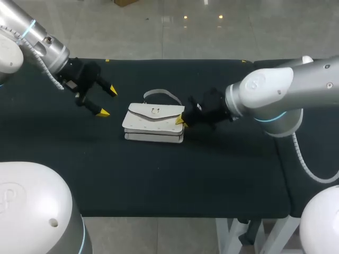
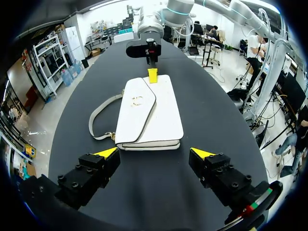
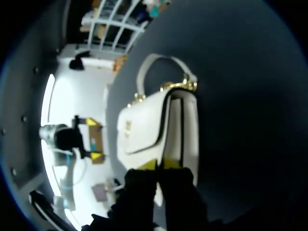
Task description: Pick up the bag, open it, inspect its contents, close it, and place it on the opposite side
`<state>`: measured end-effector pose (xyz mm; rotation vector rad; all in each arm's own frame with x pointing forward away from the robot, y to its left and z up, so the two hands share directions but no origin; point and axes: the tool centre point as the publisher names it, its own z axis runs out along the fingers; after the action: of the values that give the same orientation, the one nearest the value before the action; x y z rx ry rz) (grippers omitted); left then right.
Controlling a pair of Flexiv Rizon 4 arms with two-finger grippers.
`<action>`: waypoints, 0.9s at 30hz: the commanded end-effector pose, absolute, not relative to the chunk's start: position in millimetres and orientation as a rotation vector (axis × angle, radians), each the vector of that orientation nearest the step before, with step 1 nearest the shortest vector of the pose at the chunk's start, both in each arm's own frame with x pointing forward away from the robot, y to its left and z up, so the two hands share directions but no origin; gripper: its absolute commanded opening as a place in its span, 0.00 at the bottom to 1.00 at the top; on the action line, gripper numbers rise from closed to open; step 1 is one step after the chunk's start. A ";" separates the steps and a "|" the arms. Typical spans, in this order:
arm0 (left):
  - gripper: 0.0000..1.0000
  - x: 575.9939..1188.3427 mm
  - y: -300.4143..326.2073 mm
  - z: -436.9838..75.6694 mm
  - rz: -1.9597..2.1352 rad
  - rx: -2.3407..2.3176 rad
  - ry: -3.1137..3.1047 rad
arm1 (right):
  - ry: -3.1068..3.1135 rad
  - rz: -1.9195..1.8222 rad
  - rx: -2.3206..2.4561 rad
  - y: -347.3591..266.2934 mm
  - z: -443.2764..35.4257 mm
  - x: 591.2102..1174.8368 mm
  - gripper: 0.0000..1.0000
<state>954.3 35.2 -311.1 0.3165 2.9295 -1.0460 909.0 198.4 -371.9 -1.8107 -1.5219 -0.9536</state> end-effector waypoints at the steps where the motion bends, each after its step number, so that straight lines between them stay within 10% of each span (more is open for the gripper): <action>1: 1.00 954.5 35.4 -312.1 -1.049 0.317 2.926 | -1.518 -0.949 -1.799 196.3 -370.7 910.4 0.88; 2: 1.00 954.5 35.4 -312.1 -1.049 0.317 2.926 | -1.514 -0.949 -1.800 194.6 -370.1 910.4 1.00; 27: 1.00 954.5 35.4 -312.1 -1.049 0.317 2.926 | -2.393 -0.806 -1.652 151.9 -298.3 890.1 1.00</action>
<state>954.3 35.2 -311.0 0.3167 2.9295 -1.0461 897.0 156.3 -312.5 -1.6639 -2.0668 -0.9509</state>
